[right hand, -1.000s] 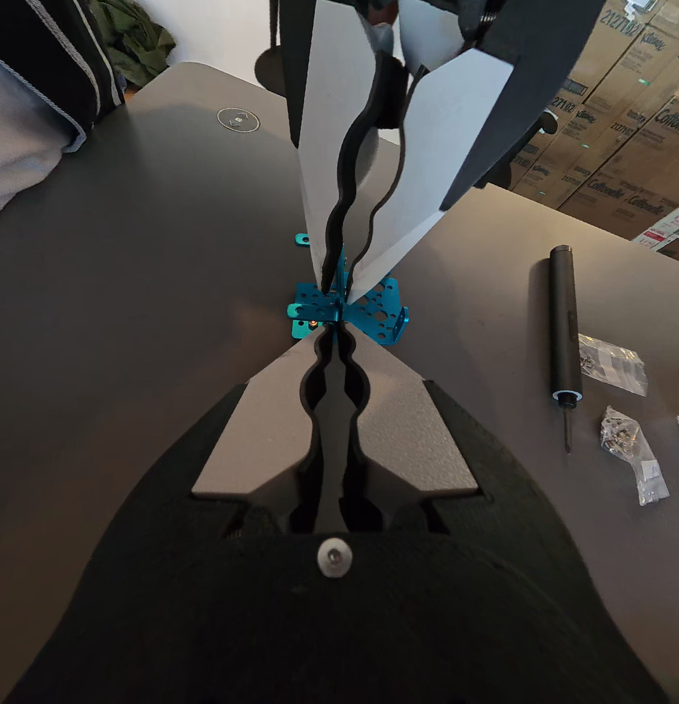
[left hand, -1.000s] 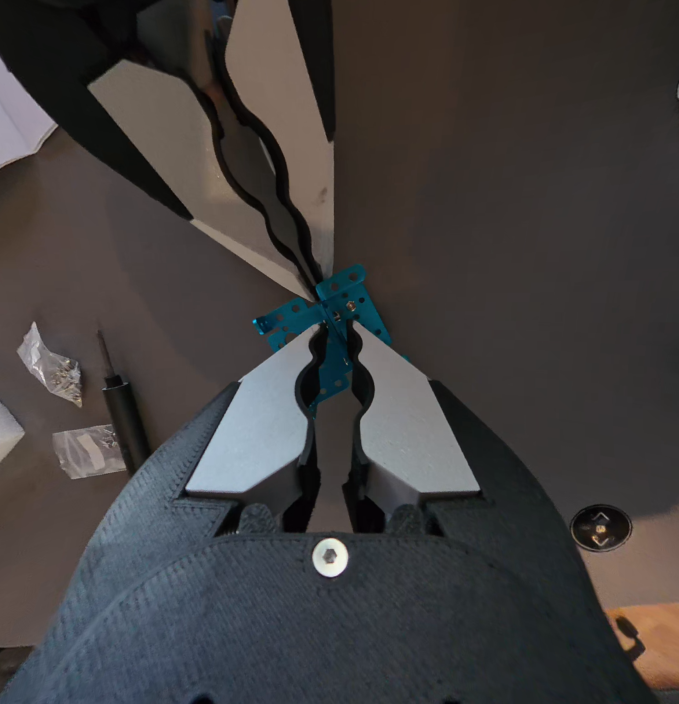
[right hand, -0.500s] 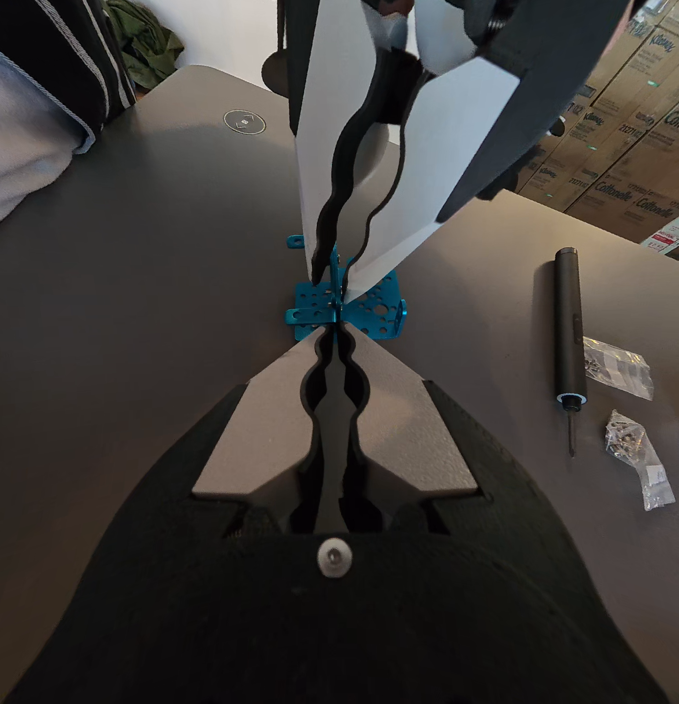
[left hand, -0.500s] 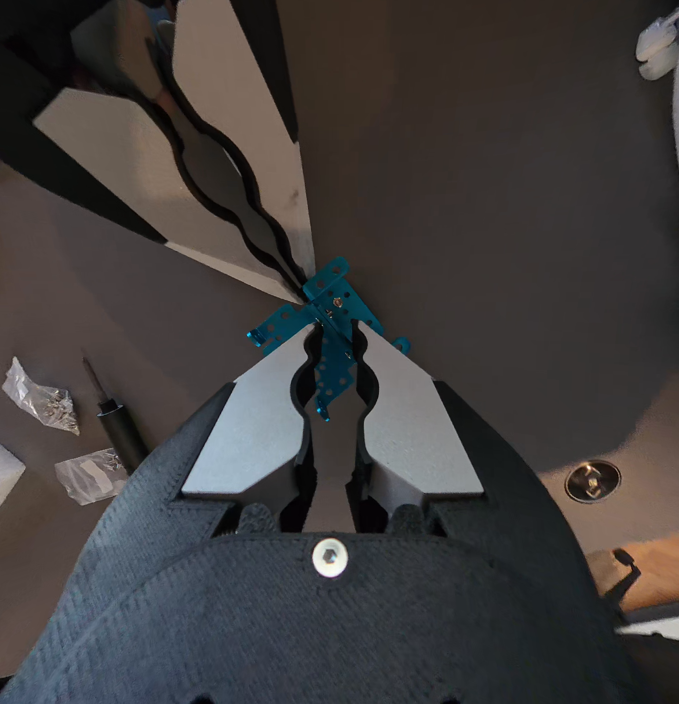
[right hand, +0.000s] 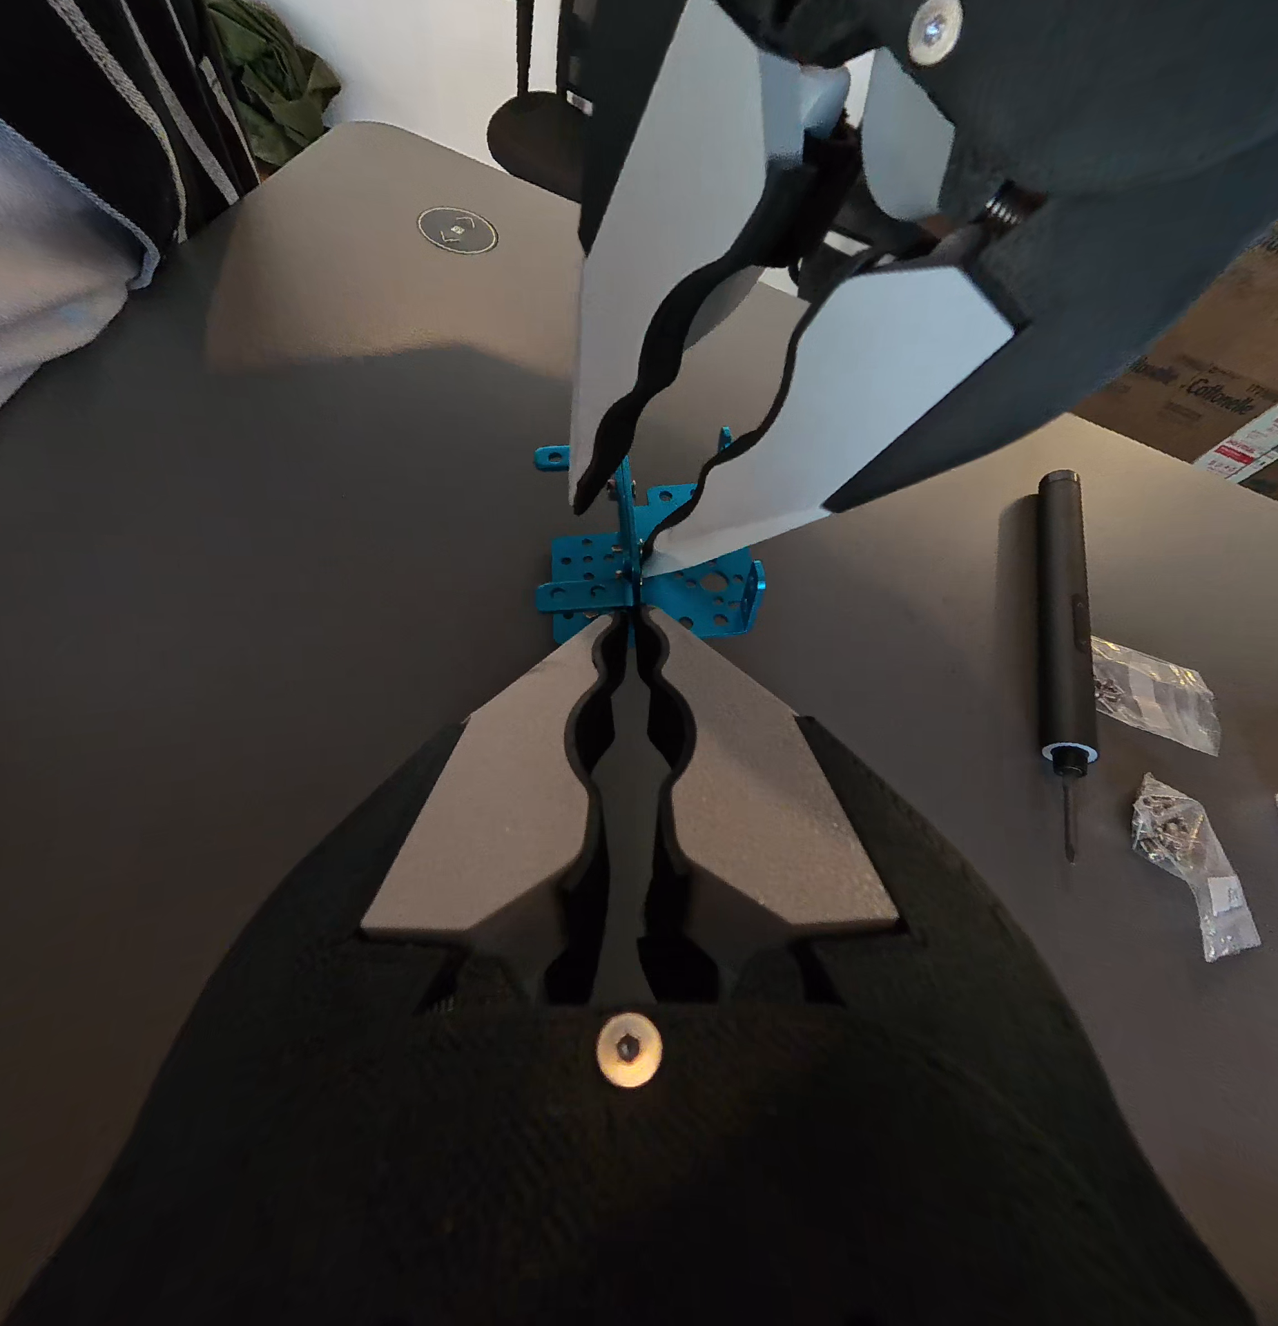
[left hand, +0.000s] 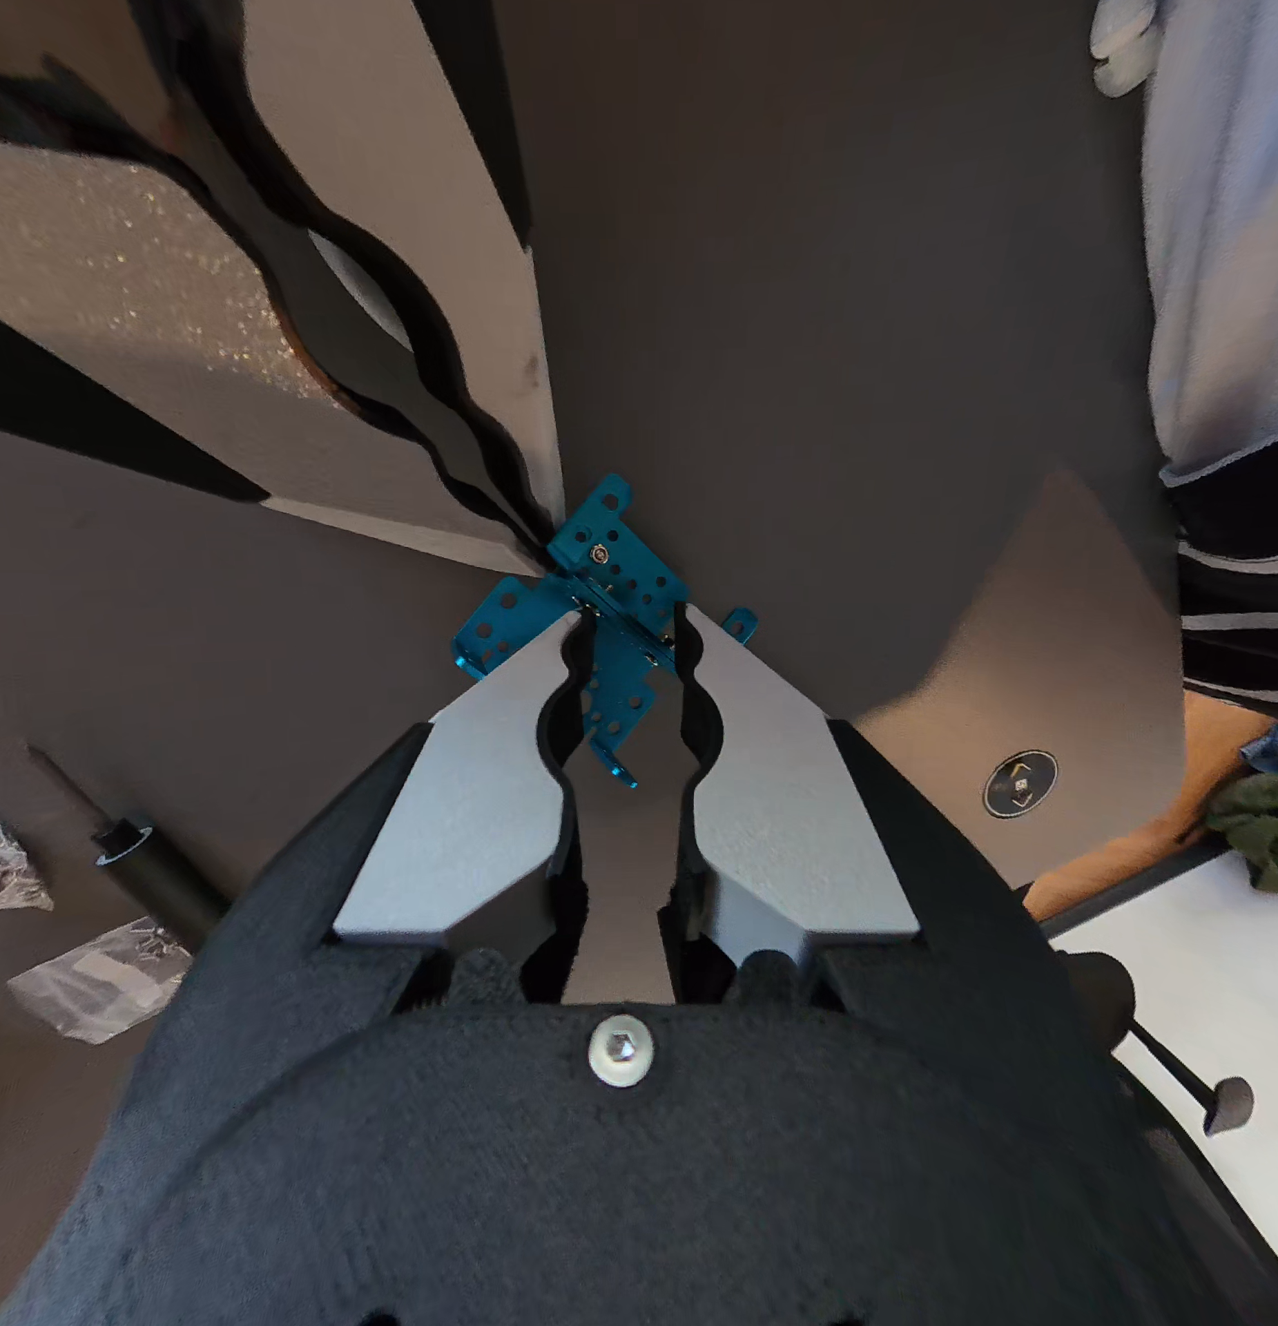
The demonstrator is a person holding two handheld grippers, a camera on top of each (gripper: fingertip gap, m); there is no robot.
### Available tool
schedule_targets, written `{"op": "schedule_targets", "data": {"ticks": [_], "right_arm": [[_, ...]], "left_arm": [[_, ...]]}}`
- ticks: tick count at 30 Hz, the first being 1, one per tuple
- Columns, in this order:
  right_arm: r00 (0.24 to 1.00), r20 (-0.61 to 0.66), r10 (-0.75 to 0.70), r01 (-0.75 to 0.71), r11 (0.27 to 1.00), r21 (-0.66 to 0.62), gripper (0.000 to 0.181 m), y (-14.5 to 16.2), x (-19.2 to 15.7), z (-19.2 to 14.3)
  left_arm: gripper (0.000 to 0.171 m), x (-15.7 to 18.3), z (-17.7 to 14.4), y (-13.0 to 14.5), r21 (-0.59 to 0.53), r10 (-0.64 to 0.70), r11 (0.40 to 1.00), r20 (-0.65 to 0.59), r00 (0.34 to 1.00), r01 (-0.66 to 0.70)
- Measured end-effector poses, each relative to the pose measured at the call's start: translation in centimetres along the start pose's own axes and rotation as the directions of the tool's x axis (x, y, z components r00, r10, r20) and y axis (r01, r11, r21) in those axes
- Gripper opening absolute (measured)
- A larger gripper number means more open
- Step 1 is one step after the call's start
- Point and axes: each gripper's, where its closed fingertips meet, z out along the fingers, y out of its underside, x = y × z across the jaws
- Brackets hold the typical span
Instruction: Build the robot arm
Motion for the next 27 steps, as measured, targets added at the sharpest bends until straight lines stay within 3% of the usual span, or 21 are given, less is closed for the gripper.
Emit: {"op": "schedule_targets", "data": {"ticks": [5,14,19,27], "right_arm": [[1.000,-0.003,0.001,-0.001,1.000,-0.001,0.002,0.0,0.0,0.0],[1.000,-0.002,0.011,-0.011,1.000,-0.001,0.001,0.0,0.1,0.0],[1.000,-0.006,0.006,-0.006,1.000,-0.002,0.002,0.0,0.1,0.0],[1.000,-0.004,0.006,-0.006,1.000,0.003,0.002,-0.1,0.1,0.0]], "left_arm": [[0.028,0.4,-0.1,0.0,-0.009,-0.007,1.000,-0.051,0.999,0.007],[0.030,0.3,-0.1,0.2,-0.037,0.009,0.999,-0.037,0.999,-0.010],[0.044,0.9,-0.3,0.1,-0.032,-0.016,0.999,-0.119,0.993,0.013],[0.056,1.3,-0.1,0.5,-0.041,0.084,0.996,-0.028,0.996,-0.085]]}}
